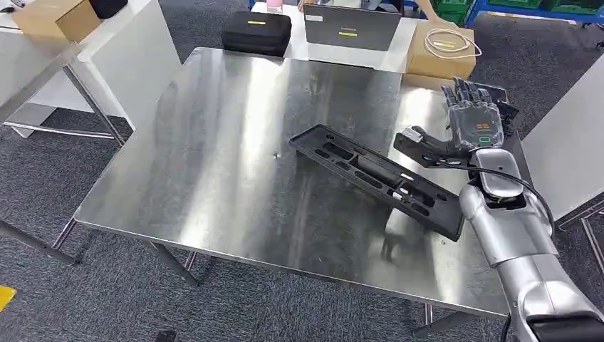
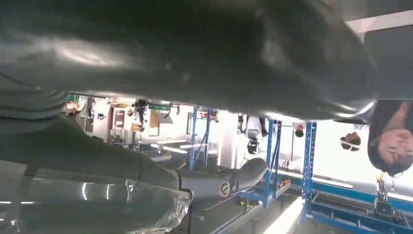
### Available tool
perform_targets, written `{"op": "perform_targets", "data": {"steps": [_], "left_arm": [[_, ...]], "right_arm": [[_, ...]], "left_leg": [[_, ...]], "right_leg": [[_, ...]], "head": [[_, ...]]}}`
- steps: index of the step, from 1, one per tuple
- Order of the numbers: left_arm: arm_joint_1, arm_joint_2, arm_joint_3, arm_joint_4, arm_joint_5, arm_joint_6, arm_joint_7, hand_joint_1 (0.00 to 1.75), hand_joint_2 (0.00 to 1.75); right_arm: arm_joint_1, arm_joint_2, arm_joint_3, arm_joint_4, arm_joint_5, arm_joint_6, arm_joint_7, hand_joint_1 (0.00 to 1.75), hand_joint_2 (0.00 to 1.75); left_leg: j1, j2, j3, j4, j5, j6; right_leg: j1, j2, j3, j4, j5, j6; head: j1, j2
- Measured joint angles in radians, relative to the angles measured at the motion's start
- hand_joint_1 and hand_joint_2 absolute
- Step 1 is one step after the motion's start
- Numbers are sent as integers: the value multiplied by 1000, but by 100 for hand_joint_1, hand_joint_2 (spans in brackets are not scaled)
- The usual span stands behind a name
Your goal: Take the parts from the cabinet and place them on the table.
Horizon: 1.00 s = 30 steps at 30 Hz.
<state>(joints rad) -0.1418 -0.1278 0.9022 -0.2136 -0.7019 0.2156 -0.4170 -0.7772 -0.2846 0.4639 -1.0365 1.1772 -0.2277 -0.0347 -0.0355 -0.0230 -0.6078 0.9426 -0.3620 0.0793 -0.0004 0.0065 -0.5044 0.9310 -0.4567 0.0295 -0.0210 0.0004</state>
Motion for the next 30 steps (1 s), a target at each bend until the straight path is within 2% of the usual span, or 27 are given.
{"op": "perform_targets", "data": {"steps": [6,15,16,17,18,20,21,22,23,24,25,27,30], "left_arm": [[-1,0,0,0,-3,-5,0,0,0],[-2,0,-1,0,-11,-5,11,0,0],[-2,-1,-1,0,-12,-5,11,0,0],[-2,-2,-1,0,-12,-6,11,0,0],[-3,-2,-1,0,-12,-6,11,0,0],[-4,-3,-1,0,-12,-6,11,0,0],[-4,-3,-1,0,-12,-6,11,0,0],[-4,-4,-1,0,-12,-7,11,0,0],[-4,-4,-1,0,-13,-7,11,0,0],[-4,-5,-1,0,-14,-7,12,0,0],[-4,-6,-1,0,-14,-7,12,0,0],[-4,-6,-1,0,-14,-7,12,0,0],[-5,-6,-1,0,-14,-7,12,0,0]], "right_arm": [[0,-2,0,3,-2,-7,-2,0,0],[-2,-2,-1,8,-2,-7,-2,0,0],[-3,-2,-2,8,-2,-7,-2,0,0],[-4,-2,-3,8,-2,-7,-2,0,0],[-7,-3,-4,8,-2,-8,-2,0,0],[-5,-5,-4,11,-2,-8,-2,0,0],[-1,-5,-4,14,-2,-8,-2,0,0],[2,-5,-4,16,-2,-8,-2,0,0],[2,-6,-4,16,-2,-8,-2,0,0],[1,-7,-5,16,-1,-8,-2,0,0],[0,-7,-5,16,-1,-8,-2,0,0],[0,-7,-5,16,-1,-8,-2,0,0],[-1,-7,-6,16,-1,-8,-2,0,0]], "left_leg": [[0,0,0,0,0,0],[-2,0,-6,9,-8,11],[8,3,1,-2,-1,16],[9,3,3,-3,0,17],[11,5,2,-2,1,19],[10,5,-1,-2,1,19],[11,6,-3,-1,1,19],[11,6,-3,-1,2,18],[11,6,-4,1,3,17],[12,6,-5,5,4,16],[12,6,-5,7,4,15],[12,6,-5,7,4,15],[13,6,-6,10,3,14]], "right_leg": [[0,0,0,0,0,0],[-5,0,0,-2,0,3],[4,1,-3,4,-7,5],[0,0,-17,33,-25,4],[0,0,-47,101,-61,-2],[-5,0,-134,277,-130,-6],[-7,0,-168,345,-148,-2],[-10,-1,-177,358,-143,7],[-14,-1,-157,317,-121,19],[-19,-2,-114,231,-83,32],[-21,-3,-92,186,-66,38],[-21,-3,-92,186,-66,38],[-23,-4,-66,134,-46,44]], "head": [[0,0],[0,0],[-1,0],[0,0],[6,0],[6,0],[9,0],[8,0],[9,0],[8,0],[8,0],[8,0],[8,0]]}}
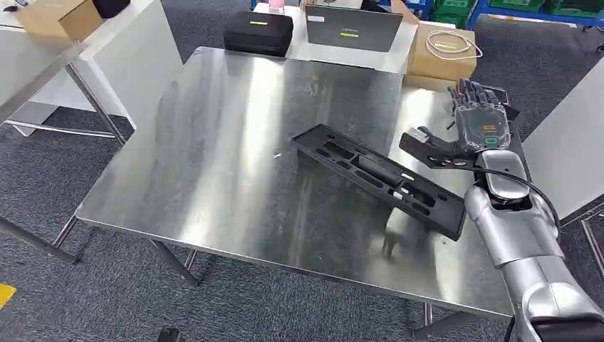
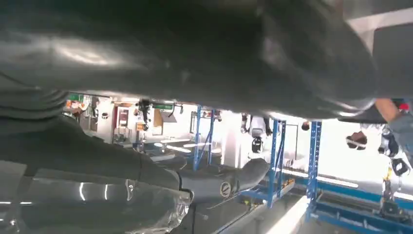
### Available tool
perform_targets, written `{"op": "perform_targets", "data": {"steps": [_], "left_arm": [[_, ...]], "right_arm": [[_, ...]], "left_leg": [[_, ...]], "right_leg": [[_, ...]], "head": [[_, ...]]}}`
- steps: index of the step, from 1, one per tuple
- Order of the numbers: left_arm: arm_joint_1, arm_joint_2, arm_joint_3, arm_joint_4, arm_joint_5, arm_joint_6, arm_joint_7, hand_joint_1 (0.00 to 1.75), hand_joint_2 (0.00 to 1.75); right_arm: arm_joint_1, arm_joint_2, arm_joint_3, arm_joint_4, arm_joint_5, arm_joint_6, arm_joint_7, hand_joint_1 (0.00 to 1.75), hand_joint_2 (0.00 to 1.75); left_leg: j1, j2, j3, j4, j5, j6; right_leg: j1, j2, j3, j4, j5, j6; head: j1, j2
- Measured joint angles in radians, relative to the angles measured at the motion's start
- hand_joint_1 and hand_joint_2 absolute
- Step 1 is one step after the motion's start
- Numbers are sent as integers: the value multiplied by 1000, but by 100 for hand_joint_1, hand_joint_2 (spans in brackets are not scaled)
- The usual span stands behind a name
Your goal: Take the parts from the cabinet and place them on the table.
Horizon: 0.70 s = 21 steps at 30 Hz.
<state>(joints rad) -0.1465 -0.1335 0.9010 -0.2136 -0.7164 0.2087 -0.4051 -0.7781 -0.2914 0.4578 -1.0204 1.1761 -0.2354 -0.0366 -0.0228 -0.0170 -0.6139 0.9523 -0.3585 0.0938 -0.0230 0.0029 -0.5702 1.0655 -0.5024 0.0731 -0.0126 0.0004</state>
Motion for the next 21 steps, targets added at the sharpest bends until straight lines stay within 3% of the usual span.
{"op": "perform_targets", "data": {"steps": [2,3,4,5,6,8,9,10,11,12,14,15,17,19,20,21], "left_arm": [[0,0,0,0,0,0,0,0,0],[-2,0,0,0,0,0,0,0,0],[-1,0,0,0,0,0,0,0,0],[-1,2,0,0,0,0,0,0,0],[-1,2,0,0,0,0,0,0,0],[-1,2,0,0,0,0,0,0,0],[-1,1,0,0,0,0,0,0,0],[-1,1,0,0,0,0,0,0,0],[-1,1,0,0,0,0,0,0,0],[-1,1,0,0,0,0,0,0,0],[-4,1,0,0,0,0,0,0,0],[-8,2,0,0,0,0,0,0,0],[-11,2,0,0,0,0,0,0,0],[-9,1,0,0,0,-1,0,0,0],[-10,0,0,0,0,0,0,0,0],[-12,-2,0,0,0,-1,0,0,0]], "right_arm": [[-2,0,-2,0,0,0,0,0,0],[-4,0,-2,0,0,0,0,0,0],[-3,0,-2,0,0,0,0,0,0],[-5,0,-2,0,0,0,0,0,0],[-5,1,-2,0,1,0,0,0,0],[-5,1,-2,0,1,0,0,0,0],[-4,1,-2,0,1,0,0,0,0],[-4,1,-2,1,1,0,0,0,0],[-4,2,-2,1,1,0,0,0,0],[-4,2,-2,1,1,0,0,0,0],[-6,1,-2,1,1,0,0,0,0],[-7,1,-3,0,1,0,0,0,0],[-14,0,-3,1,1,0,0,0,0],[-12,2,-3,1,1,0,0,0,0],[-14,0,-3,2,2,0,0,0,0],[-14,-2,-4,2,2,0,0,0,0]], "left_leg": [[0,0,-2,4,0,-3],[-6,-3,-10,12,0,-14],[-5,-4,-25,16,16,-35],[0,-2,-39,33,-9,-43],[4,2,-58,86,-62,-53],[17,7,-116,251,-160,-68],[22,10,-141,329,-195,-73],[26,11,-143,362,-205,-78],[29,13,-121,342,-196,-79],[33,14,-74,280,-172,-80],[34,14,49,108,-123,-72],[30,14,84,47,-136,-66],[22,13,76,52,-127,-57],[16,13,70,45,-111,-41],[28,18,69,32,-93,-33],[23,19,58,32,-84,-27]], "right_leg": [[-3,-2,39,-76,26,6],[3,0,46,-104,42,-9],[-5,-1,29,-97,59,-42],[-8,-2,23,-98,68,-53],[-9,-3,16,-97,75,-63],[-5,-5,1,-96,84,-71],[-3,-5,-7,-95,89,-70],[-2,-5,-17,-92,94,-69],[-2,-5,-27,-87,98,-69],[-2,-5,-36,-82,101,-65],[-3,-5,-44,-75,106,-57],[1,-5,-47,-73,110,-51],[1,-8,-53,-72,120,-36],[0,-9,-54,-80,135,-18],[4,-10,-62,-69,125,-20],[2,-7,-85,-41,89,-25]], "head": [[0,0],[0,0],[-2,0],[-2,0],[-8,0],[-8,0],[-8,0],[-7,0],[-8,0],[-8,0],[-8,0],[-8,0],[-6,0],[-5,0],[-6,0],[-5,0]]}}
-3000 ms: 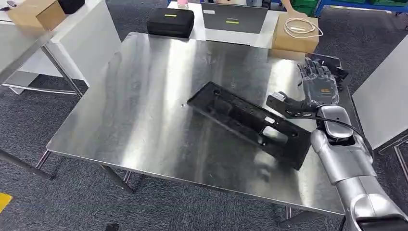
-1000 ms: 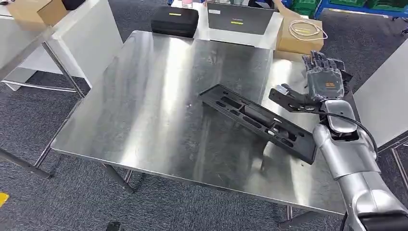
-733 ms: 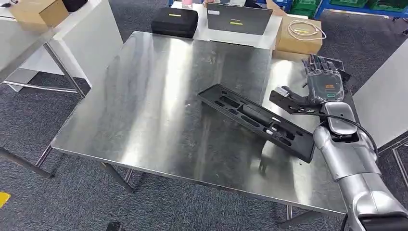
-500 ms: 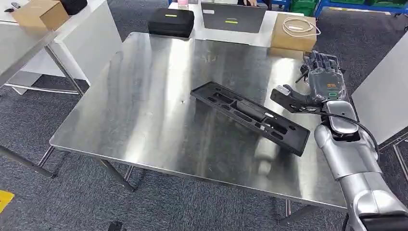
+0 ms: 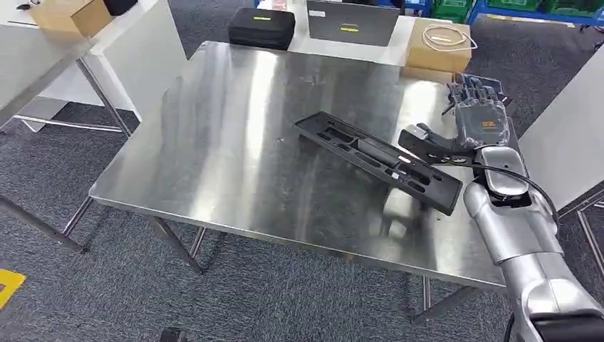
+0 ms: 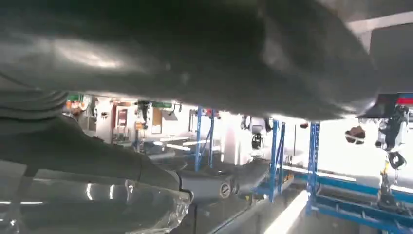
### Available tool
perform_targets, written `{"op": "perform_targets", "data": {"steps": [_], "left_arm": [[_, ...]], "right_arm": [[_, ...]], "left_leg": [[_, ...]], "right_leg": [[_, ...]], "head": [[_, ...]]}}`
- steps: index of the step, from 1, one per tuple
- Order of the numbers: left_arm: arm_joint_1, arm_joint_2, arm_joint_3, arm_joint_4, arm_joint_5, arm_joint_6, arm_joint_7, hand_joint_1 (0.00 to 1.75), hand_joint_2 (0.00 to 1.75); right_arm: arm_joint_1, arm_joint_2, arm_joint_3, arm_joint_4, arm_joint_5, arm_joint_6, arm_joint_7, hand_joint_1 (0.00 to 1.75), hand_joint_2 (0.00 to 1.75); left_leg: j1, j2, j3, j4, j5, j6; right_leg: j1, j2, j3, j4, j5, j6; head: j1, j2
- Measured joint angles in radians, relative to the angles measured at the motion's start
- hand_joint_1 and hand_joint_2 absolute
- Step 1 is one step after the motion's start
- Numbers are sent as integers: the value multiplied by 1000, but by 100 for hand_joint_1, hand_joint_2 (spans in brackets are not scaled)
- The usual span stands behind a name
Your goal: Take the parts from the cabinet and place them on the table.
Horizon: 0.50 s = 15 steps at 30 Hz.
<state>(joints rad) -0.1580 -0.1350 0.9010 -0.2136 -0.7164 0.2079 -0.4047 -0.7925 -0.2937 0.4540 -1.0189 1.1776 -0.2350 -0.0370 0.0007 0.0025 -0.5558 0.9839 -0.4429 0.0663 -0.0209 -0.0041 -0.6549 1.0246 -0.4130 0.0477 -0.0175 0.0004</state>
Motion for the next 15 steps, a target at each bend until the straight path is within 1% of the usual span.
{"op": "perform_targets", "data": {"steps": [1,2,3,4,5,6,7,8,9,10,11,12,13,14,15], "left_arm": [[0,0,0,0,0,0,0,0,0],[0,0,0,0,1,0,0,0,0],[0,0,0,0,2,0,0,0,0],[0,0,0,0,2,-1,0,0,0],[1,0,0,0,1,-2,0,0,0],[1,-1,0,0,1,-3,0,0,0],[0,-2,0,0,1,-4,0,0,0],[0,-4,0,0,1,-5,0,0,0],[0,-3,0,-1,2,-5,-1,0,0],[-2,-4,0,-1,1,-5,-2,0,0],[-1,-4,0,-1,1,-5,-2,0,0],[-1,-4,0,-1,1,-5,-2,0,0],[0,-4,0,-1,1,-5,-2,0,0],[0,-3,0,-1,1,-5,-2,0,0],[0,-2,0,-1,2,-5,-2,0,0]], "right_arm": [[-1,-2,0,0,0,0,0,0,0],[0,-3,0,1,1,1,0,0,0],[2,-3,0,3,3,1,0,0,0],[5,-3,0,5,3,2,0,0,0],[6,-2,0,7,5,2,0,0,0],[5,-2,0,8,7,4,0,0,0],[4,-2,0,8,8,4,0,0,0],[1,-2,0,8,9,4,0,0,0],[-3,-1,0,8,10,4,0,0,0],[-4,2,0,8,10,4,0,0,0],[-4,0,0,9,11,4,0,0,0],[-4,0,0,10,11,4,0,0,0],[-3,1,0,11,11,4,0,0,0],[-4,2,0,12,11,4,0,0,0],[-5,3,0,12,11,4,0,0,0]], "left_leg": [[-1,1,-11,1,10,11],[-2,1,-23,1,19,12],[-3,1,-37,2,27,12],[-3,1,-49,2,37,11],[-3,1,-62,2,46,9],[-3,1,-74,3,55,6],[-2,0,-84,3,64,2],[-1,0,-93,5,72,-4],[-4,0,-101,8,78,-10],[-7,0,-108,11,86,-16],[-10,-1,-107,12,94,-21],[-10,-2,-110,13,102,-23],[-9,-4,-114,11,109,-26],[-3,-4,-122,17,100,-32],[0,-5,-135,42,54,-40]], "right_leg": [[0,1,-24,70,-55,-11],[-1,1,-50,151,-100,-17],[-1,1,-75,233,-137,-16],[-1,1,-83,280,-151,-9],[-2,1,-67,280,-145,2],[-2,1,-26,237,-123,15],[-5,1,32,157,-98,27],[-8,0,97,62,-80,34],[-10,1,146,-16,-98,29],[6,9,166,-35,-96,19],[6,8,150,-34,-91,11],[7,8,148,-29,-88,6],[5,7,143,-28,-82,-4],[-13,4,136,-31,-71,-20],[-9,3,127,-31,-62,-32]], "head": [[5,0],[5,0],[5,0],[6,0],[5,0],[6,0],[5,0],[6,0],[6,0],[5,0],[4,0],[2,0],[0,0],[0,0],[-3,0]]}}
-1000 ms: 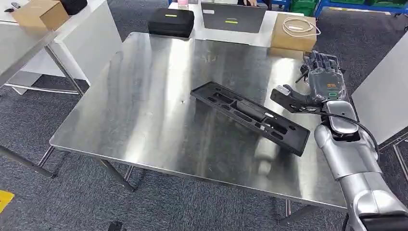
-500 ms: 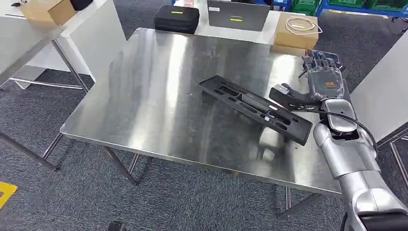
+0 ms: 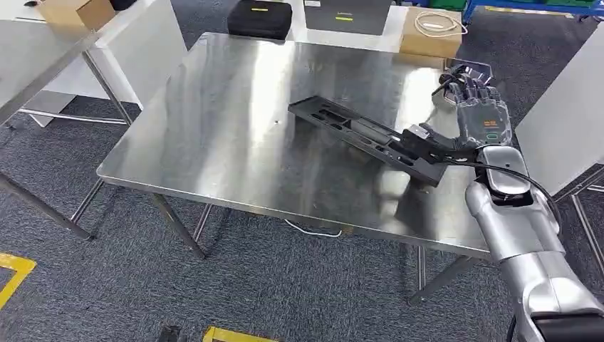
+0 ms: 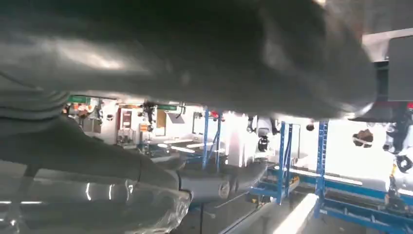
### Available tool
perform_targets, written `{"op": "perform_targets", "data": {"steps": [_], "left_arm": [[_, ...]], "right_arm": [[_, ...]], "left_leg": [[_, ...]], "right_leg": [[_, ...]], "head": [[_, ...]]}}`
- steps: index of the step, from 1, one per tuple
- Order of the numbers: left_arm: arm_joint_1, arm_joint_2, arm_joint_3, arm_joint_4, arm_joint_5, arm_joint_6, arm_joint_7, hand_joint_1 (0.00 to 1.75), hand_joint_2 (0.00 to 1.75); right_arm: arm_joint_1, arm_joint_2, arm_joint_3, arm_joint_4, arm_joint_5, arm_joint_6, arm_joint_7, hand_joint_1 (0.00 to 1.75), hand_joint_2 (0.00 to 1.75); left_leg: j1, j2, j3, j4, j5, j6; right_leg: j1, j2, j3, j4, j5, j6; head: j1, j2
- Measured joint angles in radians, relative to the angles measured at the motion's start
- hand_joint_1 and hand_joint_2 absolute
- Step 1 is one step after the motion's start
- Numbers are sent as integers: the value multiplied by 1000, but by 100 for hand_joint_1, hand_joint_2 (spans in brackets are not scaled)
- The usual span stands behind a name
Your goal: Take the parts from the cabinet and place them on the table.
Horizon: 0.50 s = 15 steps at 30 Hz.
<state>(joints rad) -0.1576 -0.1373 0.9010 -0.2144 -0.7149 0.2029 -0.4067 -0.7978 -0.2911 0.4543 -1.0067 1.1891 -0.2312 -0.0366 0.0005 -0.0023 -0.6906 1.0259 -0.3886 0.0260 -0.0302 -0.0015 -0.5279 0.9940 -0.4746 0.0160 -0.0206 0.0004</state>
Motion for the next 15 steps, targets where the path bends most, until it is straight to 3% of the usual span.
{"op": "perform_targets", "data": {"steps": [1,2,3,4,5,6,7,8,9,10,11,13,14,15], "left_arm": [[0,0,0,0,0,0,0,0,0],[0,0,0,0,0,0,0,0,0],[0,0,0,0,0,-1,1,0,0],[0,-1,0,0,0,-2,2,0,0],[0,-1,0,0,0,-2,2,0,0],[0,-1,0,0,0,-2,2,0,0],[0,-1,0,0,0,-2,2,0,0],[-1,0,0,0,0,-2,2,0,0],[-3,0,0,-1,0,-3,2,0,0],[-5,0,0,-1,0,-3,2,0,0],[-7,0,0,-1,0,-3,2,0,0],[-6,0,0,-1,0,-3,2,0,0],[-5,0,0,-1,2,-3,2,0,0],[-7,-2,0,-1,3,-3,2,0,0]], "right_arm": [[-1,0,0,0,0,0,0,0,0],[0,0,0,0,0,-2,0,0,0],[0,1,0,0,0,-3,0,0,0],[1,1,0,1,0,-3,0,0,0],[3,2,0,2,0,-3,0,0,0],[4,2,0,3,0,-4,0,0,0],[4,2,0,3,0,-5,0,0,0],[3,2,0,4,2,-6,0,0,0],[2,1,0,3,3,-8,0,0,0],[1,0,-1,3,3,-12,0,0,0],[0,0,-1,3,3,-16,0,0,0],[-2,2,-1,4,3,-18,0,0,0],[0,2,-1,5,3,-18,0,0,0],[0,2,-1,6,1,-19,0,0,0]], "left_leg": [[2,-1,-18,57,-62,-6],[4,0,-42,140,-124,-11],[5,0,-65,226,-169,-15],[8,0,-76,290,-186,-18],[10,0,-68,311,-175,-19],[11,0,-40,291,-144,-17],[12,0,5,239,-112,-14],[11,0,70,156,-90,-9],[11,-1,143,64,-97,-1],[5,-2,193,-15,-125,4],[3,-2,196,-25,-129,5],[-7,-3,185,-24,-119,19],[-5,-1,180,-35,-99,31],[-2,6,167,-40,-82,36]], "right_leg": [[1,-1,-11,0,10,-13],[2,-1,-24,1,20,-15],[3,-2,-38,1,31,-16],[4,-2,-52,2,42,-15],[4,-1,-65,2,52,-14],[5,-1,-78,2,62,-11],[4,-1,-89,2,70,-7],[5,0,-98,2,79,-2],[4,0,-101,3,87,4],[12,0,-107,4,93,8],[10,-4,-108,3,102,19],[6,-6,-108,-6,121,34],[16,-5,-113,-8,126,44],[9,-3,-129,11,98,38]], "head": [[1,0],[0,0],[1,0],[1,0],[0,0],[1,0],[0,0],[0,0],[0,0],[1,0],[3,0],[1,0],[3,0],[1,0]]}}
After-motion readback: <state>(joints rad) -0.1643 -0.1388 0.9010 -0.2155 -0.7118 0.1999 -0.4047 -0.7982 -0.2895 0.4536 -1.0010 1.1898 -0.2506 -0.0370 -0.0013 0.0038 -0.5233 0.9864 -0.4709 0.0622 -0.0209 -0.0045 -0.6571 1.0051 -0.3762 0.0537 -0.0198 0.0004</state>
